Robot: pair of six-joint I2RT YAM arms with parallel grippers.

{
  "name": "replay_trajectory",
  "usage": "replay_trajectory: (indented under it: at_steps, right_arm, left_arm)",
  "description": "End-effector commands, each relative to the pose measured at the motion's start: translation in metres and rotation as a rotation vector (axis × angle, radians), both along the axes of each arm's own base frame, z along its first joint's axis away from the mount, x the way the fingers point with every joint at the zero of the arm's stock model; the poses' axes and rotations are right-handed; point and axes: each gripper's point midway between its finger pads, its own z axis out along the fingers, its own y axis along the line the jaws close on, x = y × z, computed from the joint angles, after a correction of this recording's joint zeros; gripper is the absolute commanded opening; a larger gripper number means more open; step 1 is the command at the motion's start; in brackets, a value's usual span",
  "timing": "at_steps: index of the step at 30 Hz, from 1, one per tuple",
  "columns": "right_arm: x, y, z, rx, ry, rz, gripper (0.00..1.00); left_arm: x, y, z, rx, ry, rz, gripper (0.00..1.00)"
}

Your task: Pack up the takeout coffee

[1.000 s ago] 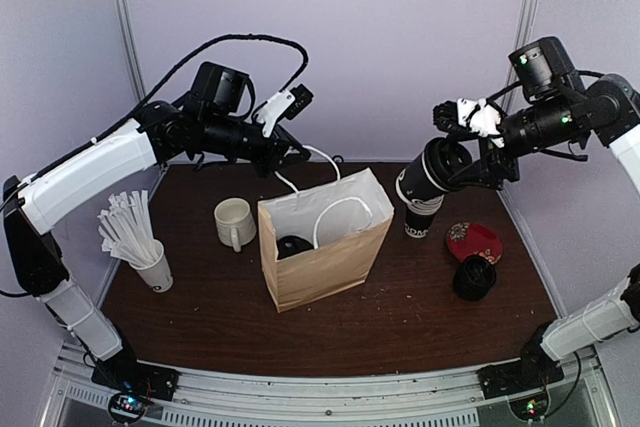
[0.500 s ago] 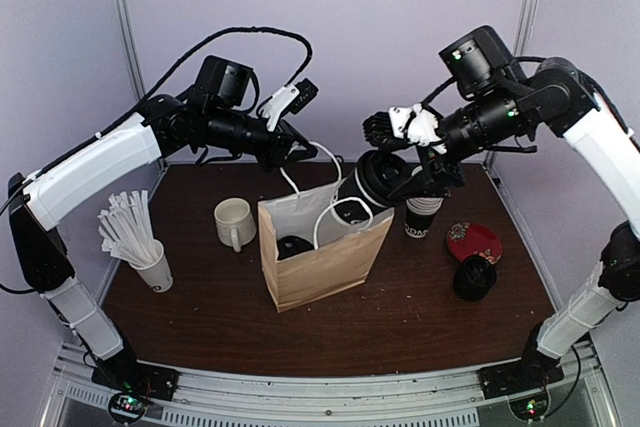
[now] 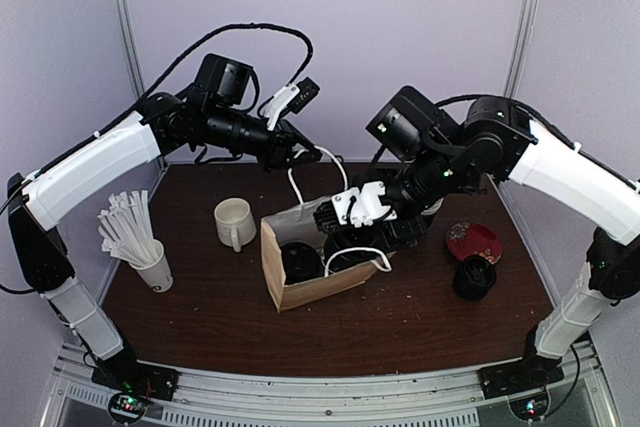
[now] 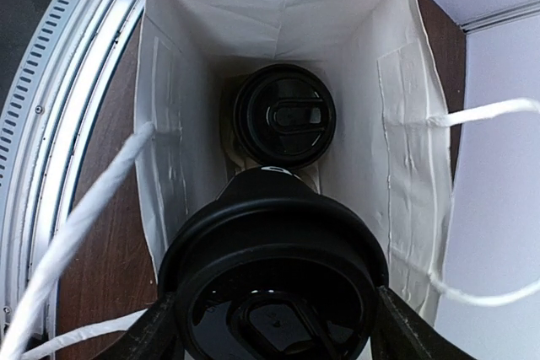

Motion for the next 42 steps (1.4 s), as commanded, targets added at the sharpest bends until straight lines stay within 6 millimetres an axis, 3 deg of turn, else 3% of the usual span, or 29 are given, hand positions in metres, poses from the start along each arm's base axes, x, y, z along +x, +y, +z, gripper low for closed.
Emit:
replay_trajectory:
  at_steps: [1,8,13,17,22,25,30,36,42]
  right_arm:
    - [-0.012,-0.009,-0.004,-0.042,-0.034,0.01,0.39]
    - [-0.031,-0.014,-0.033,-0.135,-0.053,0.046,0.38]
    - [-0.034,-0.019,-0.038,-0.173,-0.093,0.046,0.38]
    - [-0.037,-0.025,-0.034,-0.167,-0.098,0.045,0.38]
    - [-0.032,-0.03,-0.044,-0.19,-0.121,0.025,0.38]
    - [-0.028,-0.032,-0.049,-0.201,-0.145,0.009,0.37]
    - [-0.019,-0.032,-0.054,-0.208,-0.181,-0.02,0.36]
    - [-0.015,-0.027,-0.063,-0.204,-0.197,-0.036,0.34]
    - [-0.013,-0.015,-0.058,-0.147,-0.166,-0.066,0.34]
  left_arm:
    - [-0.008,-0.003,0.014,-0.039,-0.003,-0.033,0.23]
    - [-0.017,0.0,0.032,-0.085,-0.033,-0.058,0.66]
    - [-0.025,0.004,0.046,-0.144,-0.053,-0.063,0.76]
    - [-0.024,0.006,0.041,-0.142,-0.074,-0.062,0.81]
    - [-0.024,-0.004,0.028,-0.153,-0.07,-0.116,0.87]
    - [0.012,0.0,0.002,-0.048,-0.064,0.045,0.87]
    - [0.068,0.017,-0.06,0.122,0.001,0.3,0.84]
    - [0.091,0.02,-0.11,0.219,0.067,0.338,0.83]
    - [0.094,0.02,-0.138,0.256,0.137,0.329,0.82]
